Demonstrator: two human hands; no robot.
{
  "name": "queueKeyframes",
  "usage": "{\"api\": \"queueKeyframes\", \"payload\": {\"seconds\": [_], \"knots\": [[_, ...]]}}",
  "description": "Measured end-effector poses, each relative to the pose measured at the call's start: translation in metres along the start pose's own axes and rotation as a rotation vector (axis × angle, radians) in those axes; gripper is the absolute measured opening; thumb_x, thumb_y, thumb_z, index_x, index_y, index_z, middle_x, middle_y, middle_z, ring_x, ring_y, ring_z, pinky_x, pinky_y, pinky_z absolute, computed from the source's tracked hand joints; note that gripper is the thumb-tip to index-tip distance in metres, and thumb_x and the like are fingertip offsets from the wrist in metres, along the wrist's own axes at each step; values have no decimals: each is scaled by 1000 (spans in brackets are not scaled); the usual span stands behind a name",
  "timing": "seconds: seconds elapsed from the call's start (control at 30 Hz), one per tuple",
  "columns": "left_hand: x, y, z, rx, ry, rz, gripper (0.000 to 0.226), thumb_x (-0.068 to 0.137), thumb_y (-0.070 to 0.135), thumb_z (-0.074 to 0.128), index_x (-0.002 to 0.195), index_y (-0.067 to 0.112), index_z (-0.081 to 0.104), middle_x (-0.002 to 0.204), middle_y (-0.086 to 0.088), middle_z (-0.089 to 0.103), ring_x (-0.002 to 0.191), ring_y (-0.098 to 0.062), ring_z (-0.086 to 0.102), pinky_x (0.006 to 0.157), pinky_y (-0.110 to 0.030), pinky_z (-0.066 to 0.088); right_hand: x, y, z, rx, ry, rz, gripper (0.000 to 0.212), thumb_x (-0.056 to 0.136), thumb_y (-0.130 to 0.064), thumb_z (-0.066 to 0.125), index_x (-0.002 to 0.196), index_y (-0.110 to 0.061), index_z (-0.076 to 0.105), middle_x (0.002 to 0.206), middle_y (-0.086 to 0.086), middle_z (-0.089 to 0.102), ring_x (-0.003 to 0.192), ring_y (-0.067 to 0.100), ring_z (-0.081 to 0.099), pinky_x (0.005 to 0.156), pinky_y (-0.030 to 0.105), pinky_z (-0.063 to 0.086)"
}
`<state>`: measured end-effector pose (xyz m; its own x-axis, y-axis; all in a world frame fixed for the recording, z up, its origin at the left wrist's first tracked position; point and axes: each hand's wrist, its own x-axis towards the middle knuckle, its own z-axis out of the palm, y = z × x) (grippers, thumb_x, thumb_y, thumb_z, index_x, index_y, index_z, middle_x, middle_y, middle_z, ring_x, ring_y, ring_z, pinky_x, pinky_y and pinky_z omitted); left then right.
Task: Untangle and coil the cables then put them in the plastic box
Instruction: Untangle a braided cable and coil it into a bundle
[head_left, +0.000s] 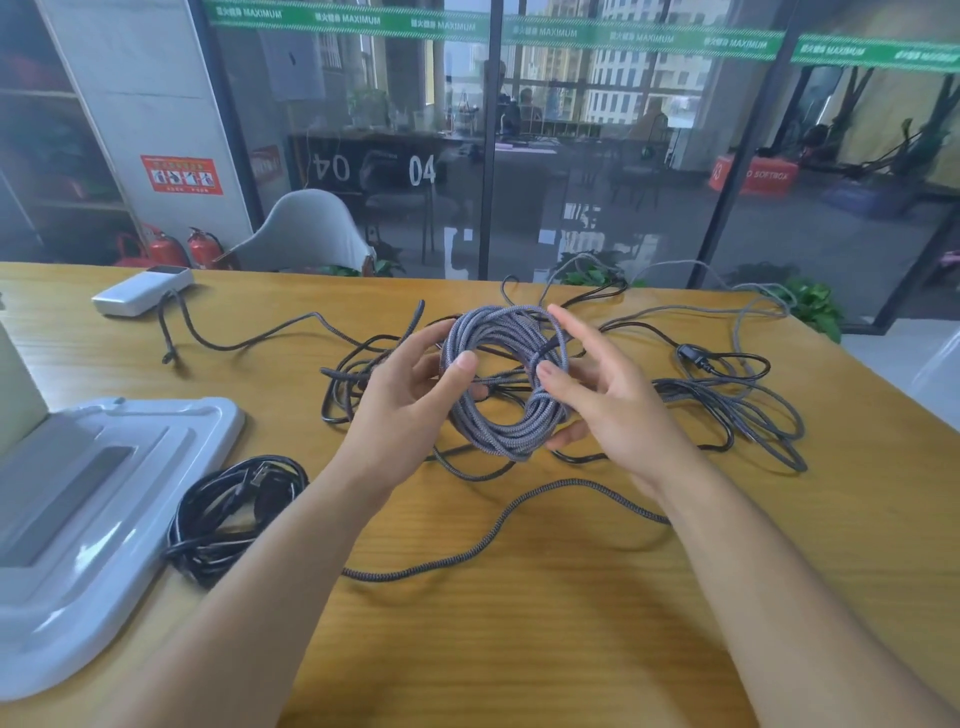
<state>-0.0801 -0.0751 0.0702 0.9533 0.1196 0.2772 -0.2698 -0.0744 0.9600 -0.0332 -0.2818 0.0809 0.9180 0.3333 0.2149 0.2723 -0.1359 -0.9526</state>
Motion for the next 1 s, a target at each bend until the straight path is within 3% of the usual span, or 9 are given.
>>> {"api": "queueKeyframes", "payload": {"seconds": [0.23, 0.43, 0.53, 0.67, 0.73, 0.83, 1.0], "knots": [[-49, 0, -26, 92, -20, 48, 45, 102, 34, 59, 145, 22, 55, 120, -2, 75, 105, -22, 75, 91, -42, 61, -37, 0, 22, 82, -69, 67, 58, 100, -29, 69, 148, -55, 47, 124, 7, 70, 104, 16, 72, 64, 38, 61], [-102, -10, -67, 161, 44, 45, 30, 106, 36, 58, 134, 27, 62, 116, -1, 76, 104, -23, 74, 90, -49, 59, -64, 1, 54, 130, -132, 111, 56, 102, -24, 65, 148, -52, 48, 103, 2, 72, 97, 16, 73, 60, 34, 59], [-121, -16, -97, 278, 130, 58, 29, 100, 33, 66, 129, 30, 65, 113, 3, 75, 101, -19, 73, 91, -39, 59, -74, -2, 71, 154, -158, 117, 55, 103, -23, 64, 148, -49, 48, 97, 6, 71, 86, 17, 71, 60, 35, 58], [-139, -24, -133, 602, 224, 43, 38, 91, 19, 78, 121, 40, 65, 108, 19, 73, 100, 2, 67, 89, -12, 48, -83, -1, 98, 164, -189, 128, 53, 103, -21, 63, 147, -47, 49, 103, 11, 72, 81, 17, 70, 59, 36, 58], [-144, -30, -146, 755, 229, 20, 53, 85, 19, 84, 129, 38, 62, 116, 18, 71, 103, 2, 65, 91, -18, 46, -84, 2, 111, 176, -205, 139, 53, 103, -21, 63, 147, -46, 49, 104, 9, 72, 82, 17, 71, 59, 36, 58], [-145, -36, -157, 801, 202, -9, 71, 79, 13, 88, 138, 36, 57, 117, 16, 68, 104, -8, 63, 92, -30, 46, -83, 7, 125, 197, -219, 173, 51, 104, -21, 62, 147, -46, 49, 106, 9, 74, 84, 18, 71, 60, 34, 57], [-127, -43, -165, 834, 190, -12, 70, 83, 12, 85, 141, 33, 53, 117, 15, 67, 102, -15, 63, 90, -35, 47, -68, 18, 121, 220, -177, 239, 50, 104, -20, 63, 145, -45, 51, 99, 6, 72, 83, 18, 71, 58, 35, 57]]}}
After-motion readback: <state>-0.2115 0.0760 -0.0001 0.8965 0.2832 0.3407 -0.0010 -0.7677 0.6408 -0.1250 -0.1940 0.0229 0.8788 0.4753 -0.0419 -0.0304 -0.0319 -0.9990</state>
